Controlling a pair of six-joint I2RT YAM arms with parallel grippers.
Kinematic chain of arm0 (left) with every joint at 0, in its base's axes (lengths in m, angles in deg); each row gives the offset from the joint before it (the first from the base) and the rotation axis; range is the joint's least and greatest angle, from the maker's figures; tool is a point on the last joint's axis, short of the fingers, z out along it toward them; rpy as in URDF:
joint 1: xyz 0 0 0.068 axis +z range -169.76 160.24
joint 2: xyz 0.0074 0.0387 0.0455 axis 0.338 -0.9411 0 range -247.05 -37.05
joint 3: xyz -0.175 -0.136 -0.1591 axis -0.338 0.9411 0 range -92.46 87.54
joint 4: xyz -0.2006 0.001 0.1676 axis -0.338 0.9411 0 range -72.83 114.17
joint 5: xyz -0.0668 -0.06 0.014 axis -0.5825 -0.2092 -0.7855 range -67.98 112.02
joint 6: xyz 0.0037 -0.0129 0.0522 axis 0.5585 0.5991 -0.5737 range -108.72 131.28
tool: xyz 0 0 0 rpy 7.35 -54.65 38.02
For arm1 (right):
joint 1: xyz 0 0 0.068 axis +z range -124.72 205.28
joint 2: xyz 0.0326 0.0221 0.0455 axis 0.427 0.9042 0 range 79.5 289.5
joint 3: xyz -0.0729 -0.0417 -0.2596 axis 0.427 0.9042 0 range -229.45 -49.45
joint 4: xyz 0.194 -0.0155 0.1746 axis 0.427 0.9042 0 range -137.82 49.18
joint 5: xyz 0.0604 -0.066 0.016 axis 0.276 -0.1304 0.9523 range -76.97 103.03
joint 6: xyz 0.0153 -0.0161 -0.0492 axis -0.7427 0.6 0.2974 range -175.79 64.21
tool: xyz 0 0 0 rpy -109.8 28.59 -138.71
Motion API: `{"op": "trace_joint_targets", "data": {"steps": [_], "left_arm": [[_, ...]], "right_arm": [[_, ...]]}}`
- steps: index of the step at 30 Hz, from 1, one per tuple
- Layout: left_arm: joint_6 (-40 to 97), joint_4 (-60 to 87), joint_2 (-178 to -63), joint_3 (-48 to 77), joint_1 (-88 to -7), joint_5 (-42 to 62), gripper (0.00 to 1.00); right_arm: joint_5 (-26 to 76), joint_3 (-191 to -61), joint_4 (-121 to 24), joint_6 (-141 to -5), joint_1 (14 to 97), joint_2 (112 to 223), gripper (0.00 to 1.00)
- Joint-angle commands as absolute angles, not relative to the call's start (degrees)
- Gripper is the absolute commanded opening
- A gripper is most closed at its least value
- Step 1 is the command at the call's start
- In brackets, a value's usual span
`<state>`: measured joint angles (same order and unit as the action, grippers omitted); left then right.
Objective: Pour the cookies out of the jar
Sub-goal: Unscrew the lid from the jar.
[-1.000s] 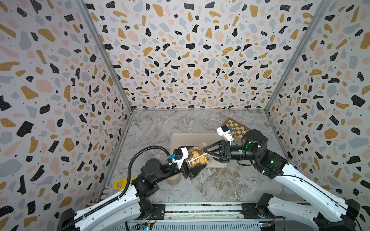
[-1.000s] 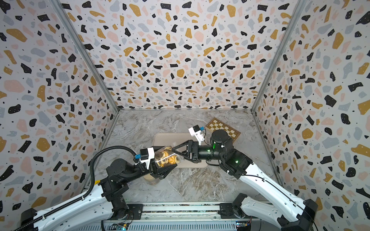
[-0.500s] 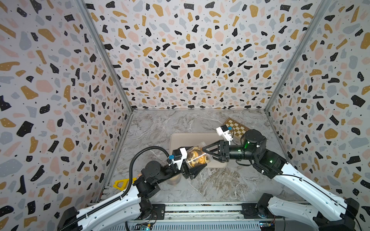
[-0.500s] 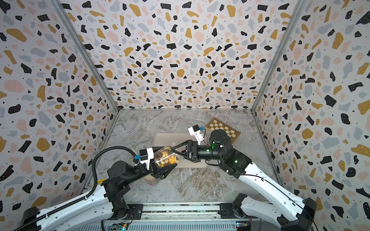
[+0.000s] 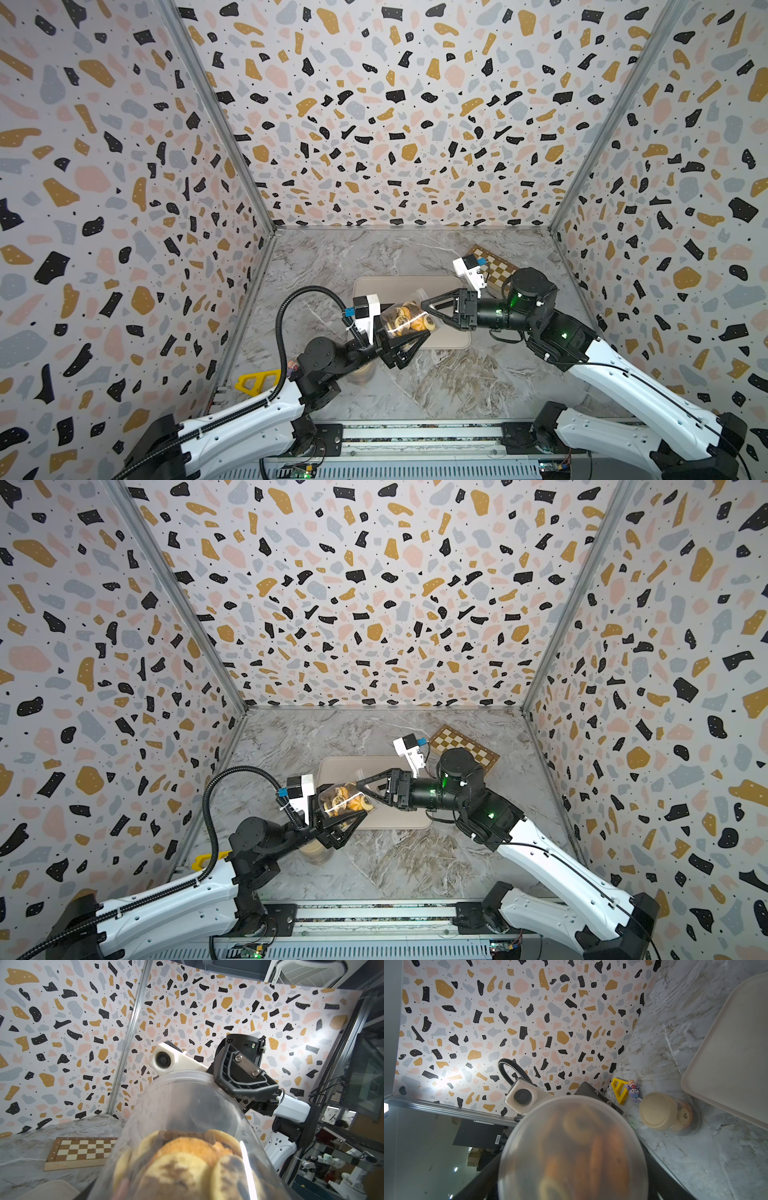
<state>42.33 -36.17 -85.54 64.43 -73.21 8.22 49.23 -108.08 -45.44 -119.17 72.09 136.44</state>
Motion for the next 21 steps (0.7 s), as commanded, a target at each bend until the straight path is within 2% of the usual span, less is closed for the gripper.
{"op": "trace_joint_targets", "data": {"steps": [1,8,11,12,13,14,18,21], "left_arm": [[56.16,-50.51,-85.5,63.84,-73.25,10.59,0.0],[67.43,-52.59,-86.71,64.0,-73.21,10.85,0.0],[69.63,-54.36,-86.37,65.27,-73.25,12.6,0.0],[68.97,-53.51,-85.87,65.3,-73.2,12.52,0.0],[67.64,-51.02,-85.1,65.18,-73.22,12.32,0.0],[65.99,-48.0,-84.14,64.89,-73.23,11.84,0.0],[48.96,-21.54,-74.8,61.72,-73.28,12.87,0.0],[34.0,-1.01,-67.91,58.69,-73.33,22.45,0.0]], "right_arm": [[52.15,-110.8,-55.15,-110.76,72.65,134.01,0.63],[53.17,-109.66,-60.19,-106.0,72.69,131.85,0.63],[51.43,-110.99,-56.49,-104.81,72.74,131.66,0.71],[50.49,-111.81,-54.79,-104.52,72.66,131.73,0.81],[48.63,-112.84,-52.05,-104.27,72.66,131.79,0.94],[46.54,-113.78,-49.28,-104.3,72.74,131.65,1.0],[36.73,-119.6,-32.96,-103.78,72.65,130.17,0.99],[32.24,-121.79,-24.75,-107.61,72.37,128.63,0.99]]}}
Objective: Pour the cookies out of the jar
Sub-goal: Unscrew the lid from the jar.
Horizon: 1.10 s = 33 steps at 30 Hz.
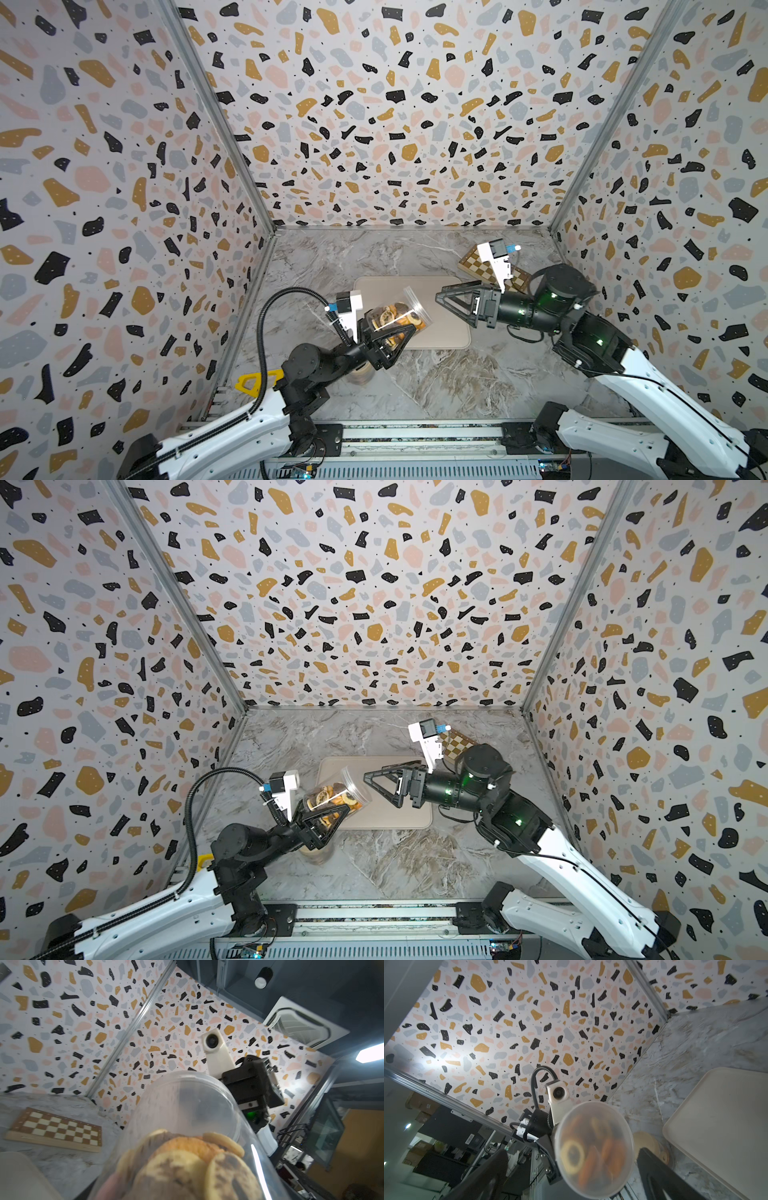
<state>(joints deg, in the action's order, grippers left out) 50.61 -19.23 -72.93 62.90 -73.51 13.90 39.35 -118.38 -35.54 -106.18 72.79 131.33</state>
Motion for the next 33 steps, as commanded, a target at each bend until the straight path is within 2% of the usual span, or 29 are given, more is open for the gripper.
{"op": "trace_joint_targets", "data": {"steps": [1,4,8,12,15,21,33], "left_arm": [[30.11,1.7,-66.61,58.87,-73.3,25.9,0.0],[18.0,3.74,-65.65,60.95,-73.29,30.91,0.0],[8.9,2.87,-69.58,61.01,-73.5,29.02,0.0],[0.72,-5.67,-74.16,62.93,-76.35,33.87,0.0],[-3.64,-10.21,-76.77,62.95,-77.55,33.24,0.0],[-2.43,-15.37,-78.49,62.0,-77.61,28.55,0.0],[4.25,-26.33,-80.93,63.28,-77.59,23.44,0.0]], "right_arm": [[31.46,-122.34,-22.79,-108.46,72.18,128.77,0.99],[30.93,-123.61,-17.49,-113.15,70.78,131.31,0.99],[41.04,-121.92,-20.42,-118.88,68.36,136.63,0.99],[43.04,-121.83,-21.59,-120.65,68.57,139.42,0.99],[44.2,-119.17,-23.43,-121.91,68.46,139.45,0.99],[46.51,-112.43,-29.25,-126.24,68.0,138.52,0.99],[47.77,-107.89,-40.86,-133.15,68.98,136.8,0.99]]}}
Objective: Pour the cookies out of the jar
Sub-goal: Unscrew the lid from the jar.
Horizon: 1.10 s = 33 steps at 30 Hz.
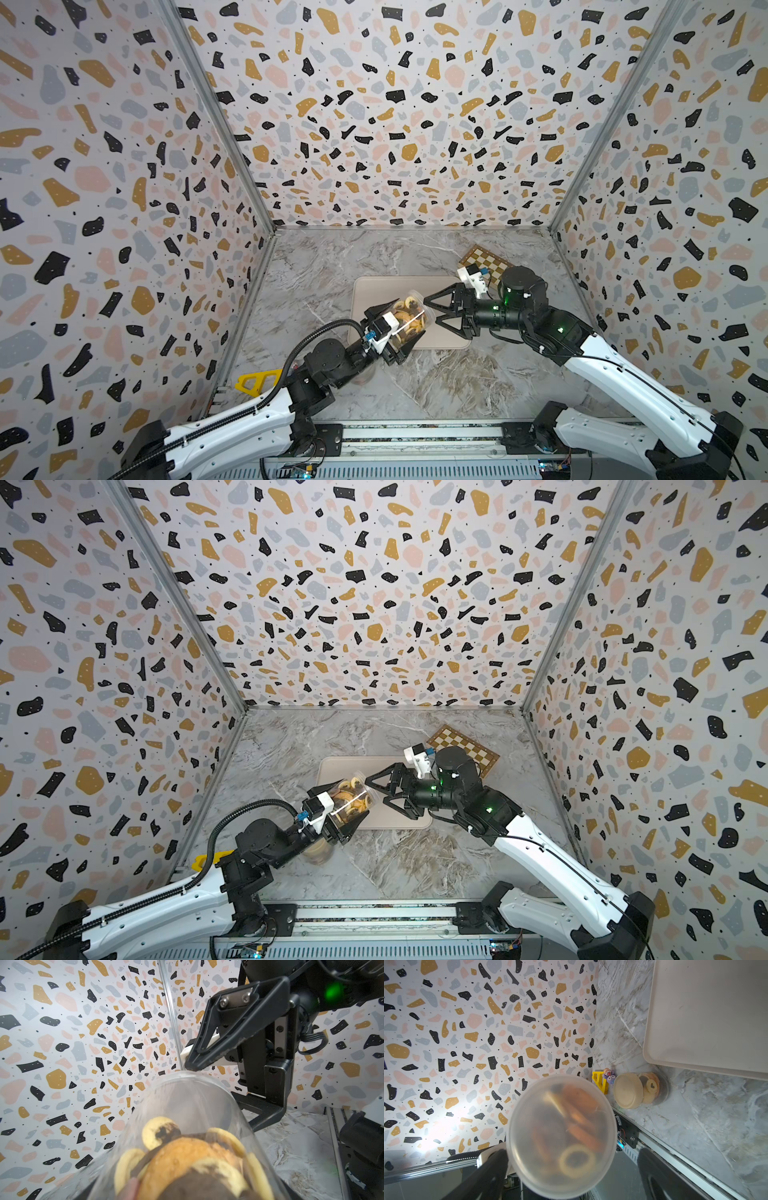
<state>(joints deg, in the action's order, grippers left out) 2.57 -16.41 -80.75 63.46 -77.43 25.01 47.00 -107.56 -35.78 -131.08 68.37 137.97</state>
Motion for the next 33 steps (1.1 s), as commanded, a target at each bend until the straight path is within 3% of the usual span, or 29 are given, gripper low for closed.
{"op": "trace_joint_targets", "data": {"steps": [1,21,33], "left_arm": [[4.21,-26.58,-81.36,63.24,-77.61,23.27,0.0],[8.67,-33.5,-82.06,63.46,-77.6,21.24,0.0],[18.28,-44.26,-85.85,64.86,-77.59,24.48,0.0]], "right_arm": [[47.68,-107.9,-41.56,-133.5,69.26,136.85,1.0],[47.13,-108.31,-44.55,-134.09,70.37,139.22,1.0],[46.36,-111.8,-43.33,-128.3,70.37,140.23,0.88]]}}
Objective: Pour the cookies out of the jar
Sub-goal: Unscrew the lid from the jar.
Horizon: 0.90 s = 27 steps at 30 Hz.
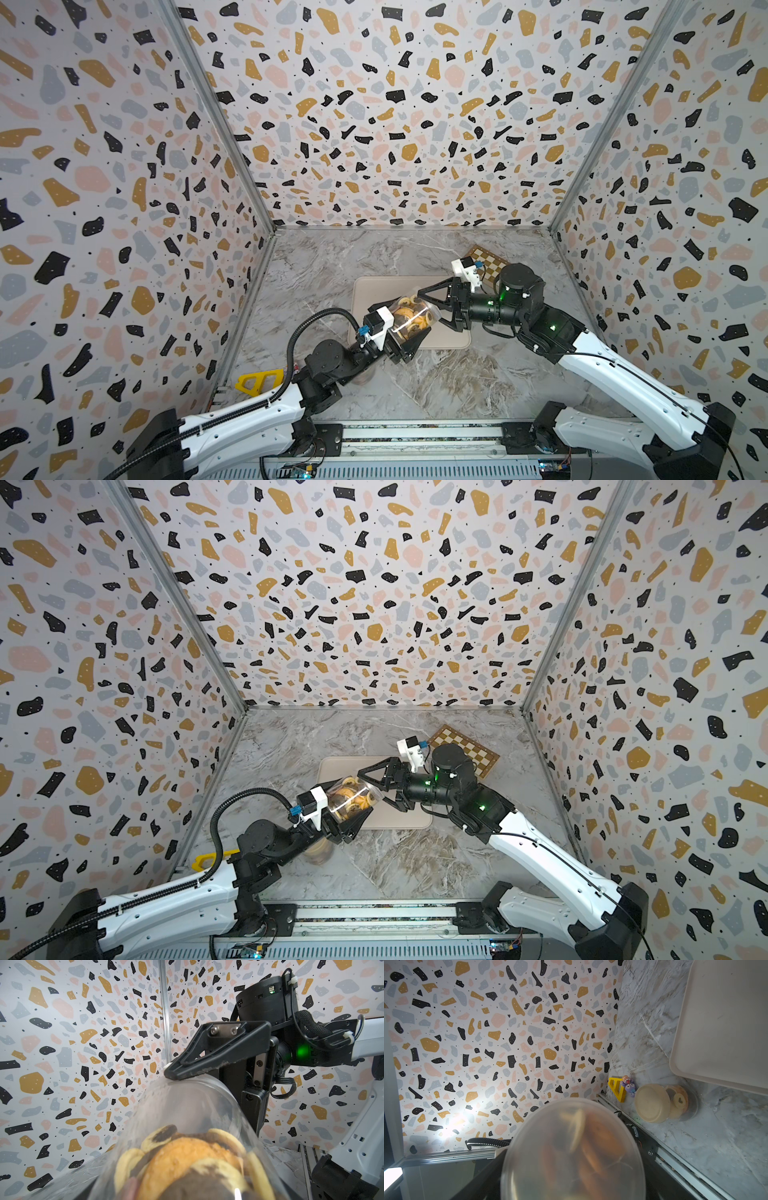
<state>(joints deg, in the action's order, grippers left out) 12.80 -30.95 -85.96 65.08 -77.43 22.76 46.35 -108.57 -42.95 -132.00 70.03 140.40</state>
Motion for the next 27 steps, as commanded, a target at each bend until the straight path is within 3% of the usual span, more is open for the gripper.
{"op": "trace_joint_targets", "data": {"steps": [1,9,13,20,27], "left_arm": [[20.16,-45.28,-86.17,64.94,-77.63,25.3,0.0],[40.7,-63.16,-92.22,65.92,-77.63,30.39,0.0],[47.77,-62.71,-93.26,63.33,-77.64,29.38,0.0],[58.41,-63.76,-94.21,62.34,-77.59,33.51,0.0],[63.94,-63.72,-94.14,60.29,-77.6,29.97,0.0]], "right_arm": [[46.21,-112.1,-43.73,-127.56,70.37,140.11,0.87],[46.84,-115.75,-46.63,-121.05,70.96,140.2,0.83],[45.23,-117.42,-46.43,-117.66,70.98,138.57,0.84],[44.6,-120.21,-43.07,-114.68,71.03,138.7,0.92],[43.26,-121.43,-42.06,-110.6,70.98,137.77,1.0]]}}
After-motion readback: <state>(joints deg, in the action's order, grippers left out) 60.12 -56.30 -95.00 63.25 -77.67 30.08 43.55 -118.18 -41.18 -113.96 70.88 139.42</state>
